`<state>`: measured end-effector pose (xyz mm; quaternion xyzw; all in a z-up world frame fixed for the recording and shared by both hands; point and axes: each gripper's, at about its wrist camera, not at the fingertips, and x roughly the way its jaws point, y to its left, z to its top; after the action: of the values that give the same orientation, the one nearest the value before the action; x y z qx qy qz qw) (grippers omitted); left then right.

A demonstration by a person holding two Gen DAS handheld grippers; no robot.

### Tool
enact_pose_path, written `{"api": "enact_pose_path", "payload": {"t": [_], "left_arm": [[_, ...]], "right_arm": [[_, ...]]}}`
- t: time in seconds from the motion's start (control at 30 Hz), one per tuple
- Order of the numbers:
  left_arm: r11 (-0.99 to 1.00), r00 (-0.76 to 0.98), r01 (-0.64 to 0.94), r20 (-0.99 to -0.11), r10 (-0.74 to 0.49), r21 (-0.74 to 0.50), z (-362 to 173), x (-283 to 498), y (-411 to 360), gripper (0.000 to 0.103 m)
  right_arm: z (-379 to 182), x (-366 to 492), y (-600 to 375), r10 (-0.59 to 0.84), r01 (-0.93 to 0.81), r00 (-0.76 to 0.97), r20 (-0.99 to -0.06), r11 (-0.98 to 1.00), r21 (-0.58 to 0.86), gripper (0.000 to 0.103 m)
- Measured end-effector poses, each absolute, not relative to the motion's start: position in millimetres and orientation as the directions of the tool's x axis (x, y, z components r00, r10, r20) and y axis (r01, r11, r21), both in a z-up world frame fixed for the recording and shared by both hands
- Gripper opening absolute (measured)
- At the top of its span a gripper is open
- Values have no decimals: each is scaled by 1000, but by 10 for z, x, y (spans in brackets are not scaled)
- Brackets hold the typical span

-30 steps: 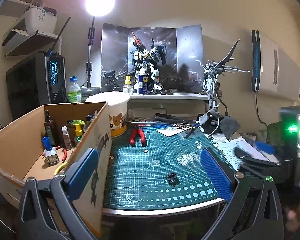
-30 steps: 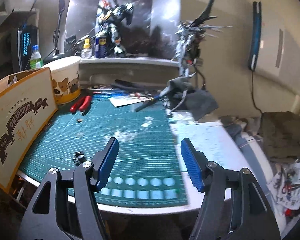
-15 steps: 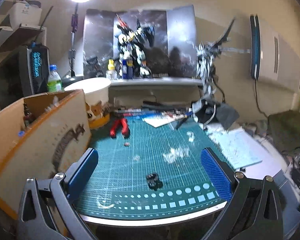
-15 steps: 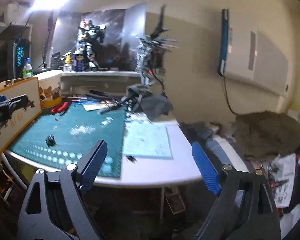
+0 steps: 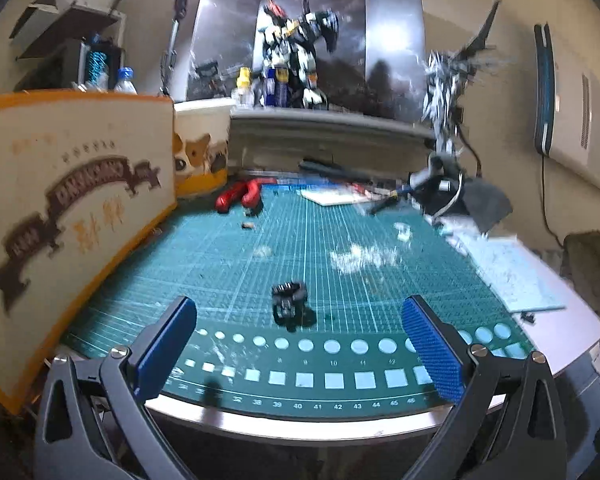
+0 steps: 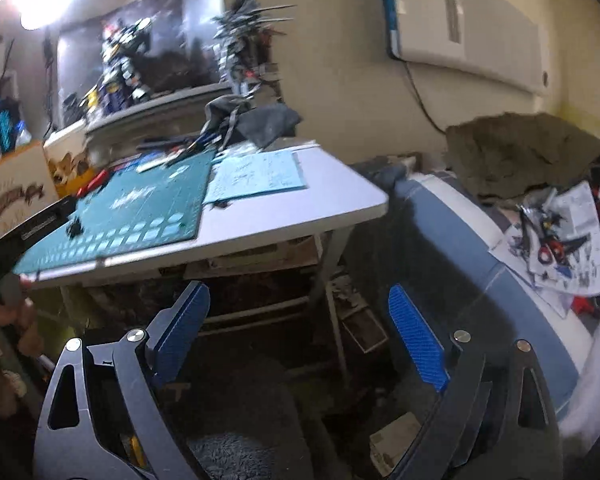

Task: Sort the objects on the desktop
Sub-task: 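Move the left gripper to the black part on the mat and close on it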

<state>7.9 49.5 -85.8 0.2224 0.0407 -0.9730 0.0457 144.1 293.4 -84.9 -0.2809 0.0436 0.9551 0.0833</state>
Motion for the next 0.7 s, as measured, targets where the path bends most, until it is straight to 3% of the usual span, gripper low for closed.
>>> {"api": "enact_pose_path", "payload": {"t": [0.33,0.43,0.47,0.5,0.57,0.67,0.7], "left_arm": [[-994,-899,96,-433,-66,-48,-931,-228,407,103],[-995,-899,101,-430,-83,-21,-977,-237,416,92],[-995,-895,96,-439,-82,-11,-993,-253,424,85],[-996,-887,86,-456,-76,-1,-1010,-279,434,69],[-997,-877,81,-475,-79,16,-1032,-319,447,54],[-997,-870,81,-486,-80,19,-1044,-353,444,50],[-997,-871,79,-486,-75,11,-1044,-355,436,44]], "right_arm": [[-1059,1285,2750,68,-126,-802,-593,-990,56,91],[-1095,1261,2736,64,-123,-796,-602,-991,58,91],[-1106,1250,2732,62,-122,-793,-606,-991,59,91],[-1116,1239,2729,60,-122,-791,-609,-991,61,91],[-1127,1216,2717,55,-121,-787,-614,-990,66,91],[-1114,1196,2689,49,-116,-788,-613,-991,70,91],[-1111,1190,2677,47,-113,-788,-613,-991,69,91]]}}
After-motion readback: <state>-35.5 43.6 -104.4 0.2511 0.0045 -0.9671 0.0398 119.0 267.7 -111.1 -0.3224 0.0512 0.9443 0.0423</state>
